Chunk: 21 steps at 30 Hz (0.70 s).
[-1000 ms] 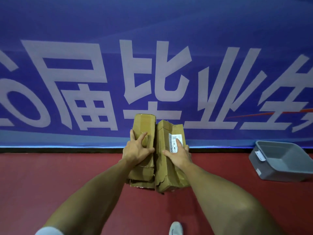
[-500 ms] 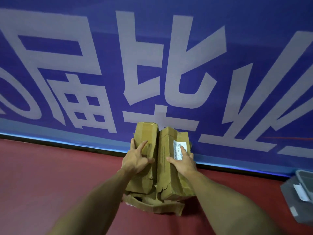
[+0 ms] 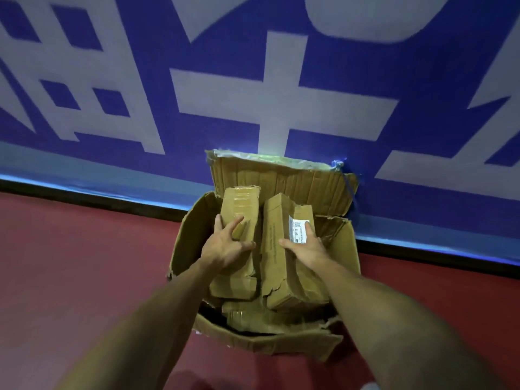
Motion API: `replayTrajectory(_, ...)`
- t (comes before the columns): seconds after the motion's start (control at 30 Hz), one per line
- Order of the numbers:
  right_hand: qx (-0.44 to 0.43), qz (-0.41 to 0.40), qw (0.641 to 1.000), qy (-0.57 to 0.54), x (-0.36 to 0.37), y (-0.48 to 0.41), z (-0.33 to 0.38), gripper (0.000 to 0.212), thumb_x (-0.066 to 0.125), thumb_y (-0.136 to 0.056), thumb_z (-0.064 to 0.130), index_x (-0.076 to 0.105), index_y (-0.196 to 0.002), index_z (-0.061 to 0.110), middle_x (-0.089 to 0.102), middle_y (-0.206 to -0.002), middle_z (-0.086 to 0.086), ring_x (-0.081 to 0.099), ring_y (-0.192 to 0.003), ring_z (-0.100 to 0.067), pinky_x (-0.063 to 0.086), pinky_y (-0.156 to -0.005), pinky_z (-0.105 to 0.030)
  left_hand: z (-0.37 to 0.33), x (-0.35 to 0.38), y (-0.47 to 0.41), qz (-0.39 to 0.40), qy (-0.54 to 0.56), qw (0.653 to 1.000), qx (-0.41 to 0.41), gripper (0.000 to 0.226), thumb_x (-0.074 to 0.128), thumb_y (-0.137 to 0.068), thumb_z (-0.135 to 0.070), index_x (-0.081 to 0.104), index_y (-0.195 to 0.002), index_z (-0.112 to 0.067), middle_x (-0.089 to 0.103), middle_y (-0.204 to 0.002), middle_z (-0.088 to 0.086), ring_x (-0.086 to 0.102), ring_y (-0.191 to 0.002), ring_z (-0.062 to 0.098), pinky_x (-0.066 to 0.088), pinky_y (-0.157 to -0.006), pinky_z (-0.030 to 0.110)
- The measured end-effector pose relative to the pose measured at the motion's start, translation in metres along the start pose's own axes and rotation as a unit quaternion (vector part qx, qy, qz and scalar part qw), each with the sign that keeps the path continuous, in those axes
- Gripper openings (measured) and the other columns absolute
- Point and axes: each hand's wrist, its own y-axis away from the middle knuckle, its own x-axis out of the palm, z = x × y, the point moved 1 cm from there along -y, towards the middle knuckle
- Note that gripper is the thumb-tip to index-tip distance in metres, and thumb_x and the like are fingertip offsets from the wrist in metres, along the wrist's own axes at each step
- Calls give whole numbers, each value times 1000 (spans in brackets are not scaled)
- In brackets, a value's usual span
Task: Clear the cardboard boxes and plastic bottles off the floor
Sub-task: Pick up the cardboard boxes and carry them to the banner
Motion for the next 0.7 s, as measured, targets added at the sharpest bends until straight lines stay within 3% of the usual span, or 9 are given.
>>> replayTrajectory(0.1,9,16,1000,-18,11,-26,-36,120,79,-76,57,-5,-158,36,33,-156,-7,37,-140,-33,32,-115,-49,19,22,-18,15,-11,1000,-10,84,73,-85,-47,26,-154,-46,-5,-167,0,31,-144,36,38,-112,49)
replayTrajectory(0.37,41,-16,995,91,3,-49,-72,122,74,-79,60,-18,-155,37,13,-160,-14,28,-140,-39,31,-113,-53,25,70,-28,38,-56,997,-43,88,71,-84,-52,19,-155,-45,-7,-166,0,29,-144,39,41,-110,52)
replayTrajectory(0.53,34,-54,985,161,-3,-54,-77,120,71,-78,65,-18,-154,40,-3,-163,-11,18,-144,-40,30,-112,-60,17,94,-41,28,-73,997,-11,87,69,-85,-53,21,-157,-39,-7,-165,0,24,-146,36,37,-110,49)
replayTrajectory(0.7,52,-77,986,139,-3,-68,-90,116,70,-79,66,-12,-156,40,-3,-164,-12,17,-145,-41,29,-113,-60,21,118,-65,41,-77,996,7,90,69,-82,-59,21,-155,-43,-13,-166,0,23,-147,36,35,-114,50)
